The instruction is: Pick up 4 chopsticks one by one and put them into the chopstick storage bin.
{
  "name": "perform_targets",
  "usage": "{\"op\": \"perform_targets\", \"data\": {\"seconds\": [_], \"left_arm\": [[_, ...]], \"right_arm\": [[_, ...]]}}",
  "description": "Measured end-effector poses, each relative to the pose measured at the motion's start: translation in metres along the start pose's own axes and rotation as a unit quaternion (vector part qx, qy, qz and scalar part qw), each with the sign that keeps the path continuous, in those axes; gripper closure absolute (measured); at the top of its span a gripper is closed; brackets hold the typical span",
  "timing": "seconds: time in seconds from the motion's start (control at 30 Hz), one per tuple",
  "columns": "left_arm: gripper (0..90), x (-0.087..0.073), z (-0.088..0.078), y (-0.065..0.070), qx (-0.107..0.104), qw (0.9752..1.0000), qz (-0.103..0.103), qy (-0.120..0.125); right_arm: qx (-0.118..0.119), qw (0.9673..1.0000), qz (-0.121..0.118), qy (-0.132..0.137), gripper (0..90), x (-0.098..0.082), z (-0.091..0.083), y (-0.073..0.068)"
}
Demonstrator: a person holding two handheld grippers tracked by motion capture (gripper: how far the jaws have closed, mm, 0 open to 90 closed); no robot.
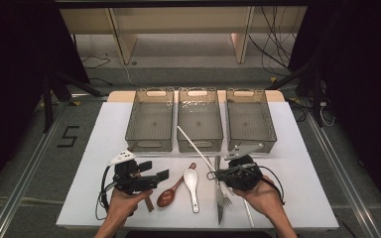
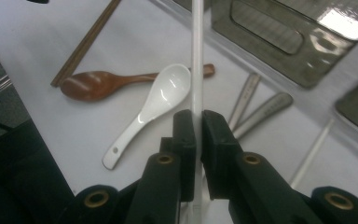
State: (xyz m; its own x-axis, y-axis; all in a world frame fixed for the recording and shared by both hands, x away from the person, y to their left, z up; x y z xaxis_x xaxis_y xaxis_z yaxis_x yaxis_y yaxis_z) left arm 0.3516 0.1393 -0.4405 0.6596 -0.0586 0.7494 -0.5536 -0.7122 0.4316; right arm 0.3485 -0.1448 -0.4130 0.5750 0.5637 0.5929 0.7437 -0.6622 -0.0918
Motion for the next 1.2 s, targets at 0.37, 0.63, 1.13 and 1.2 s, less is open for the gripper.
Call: {"op": "perform_targets", "data": {"seconds": [0.37,0.63,1.13,1.2], "left_arm": [[23.5,0.021,0.026,0.024,-0.061,0.9978,-0.023,-0.011],[34.8,0.025,0.042,0.033,-0.087,0.9953,-0.039,-0.021],[62.8,0.021,0.046,0.032,-0.129,0.9894,-0.064,-0.024],[68.1,0.02,0.047,0.032,-0.131,0.9887,-0.067,-0.028]], "right_arm": [[0.014,0.9995,-0.021,0.021,84.9,0.011,0.018,-0.022],[0.02,0.999,-0.024,0.033,84.9,0.013,0.021,-0.027],[0.036,0.9979,-0.03,0.045,84.9,0.013,0.028,-0.035],[0.035,0.9977,-0.034,0.048,84.8,0.013,0.029,-0.036]]}}
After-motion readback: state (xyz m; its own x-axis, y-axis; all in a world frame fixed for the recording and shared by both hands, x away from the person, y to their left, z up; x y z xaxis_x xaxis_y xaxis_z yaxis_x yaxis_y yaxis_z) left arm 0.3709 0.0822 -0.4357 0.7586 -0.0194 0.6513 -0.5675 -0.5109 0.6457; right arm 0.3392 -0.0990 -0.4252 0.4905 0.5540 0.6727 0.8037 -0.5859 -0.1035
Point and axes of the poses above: each handheld gripper's, and its own axes: z roughly forward along the jaws, x roughly out of its top, y roughly to its right, the point moved 3 cm from there along z, roughly forward along the jaws, and after that the axes turned 5 degrees about -y, right-handed, at the moved point
